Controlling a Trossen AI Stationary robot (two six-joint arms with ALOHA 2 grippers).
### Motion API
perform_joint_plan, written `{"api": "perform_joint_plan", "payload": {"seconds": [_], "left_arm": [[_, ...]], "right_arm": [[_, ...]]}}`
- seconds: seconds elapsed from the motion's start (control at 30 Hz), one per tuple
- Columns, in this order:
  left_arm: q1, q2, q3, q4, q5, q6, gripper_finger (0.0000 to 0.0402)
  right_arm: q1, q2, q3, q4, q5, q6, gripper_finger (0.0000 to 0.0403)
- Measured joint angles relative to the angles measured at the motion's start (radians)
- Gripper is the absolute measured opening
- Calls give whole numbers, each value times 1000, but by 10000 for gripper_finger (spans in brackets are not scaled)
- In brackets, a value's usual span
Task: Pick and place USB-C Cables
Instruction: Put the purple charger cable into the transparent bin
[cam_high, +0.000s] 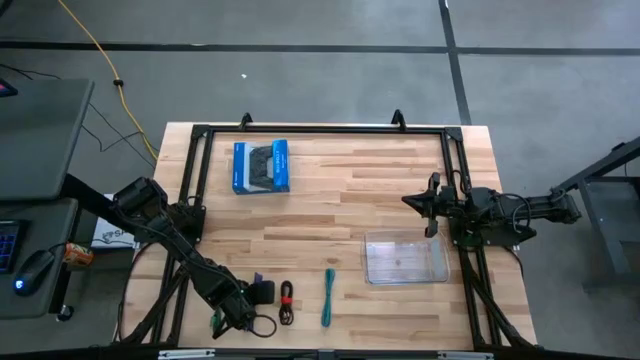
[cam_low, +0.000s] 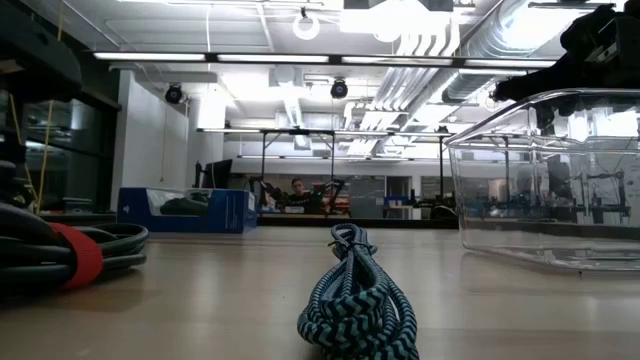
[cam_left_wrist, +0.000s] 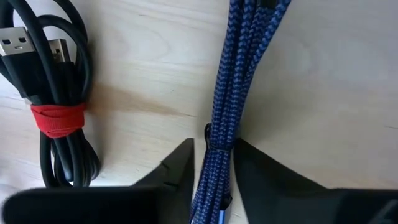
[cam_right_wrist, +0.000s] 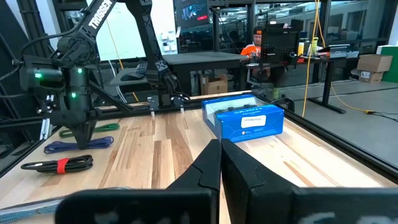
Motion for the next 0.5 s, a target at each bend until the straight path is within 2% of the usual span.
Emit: {"api": "perform_joint_plan", "payload": {"seconds": [0.27,0.5], "left_arm": [[1,1,0,13,-15,-20,8],[1,1,0,26,-20,-71,3]], "right_arm": [[0,0,0,0,0,0,0],[0,0,0,0,0,0,0]]}}
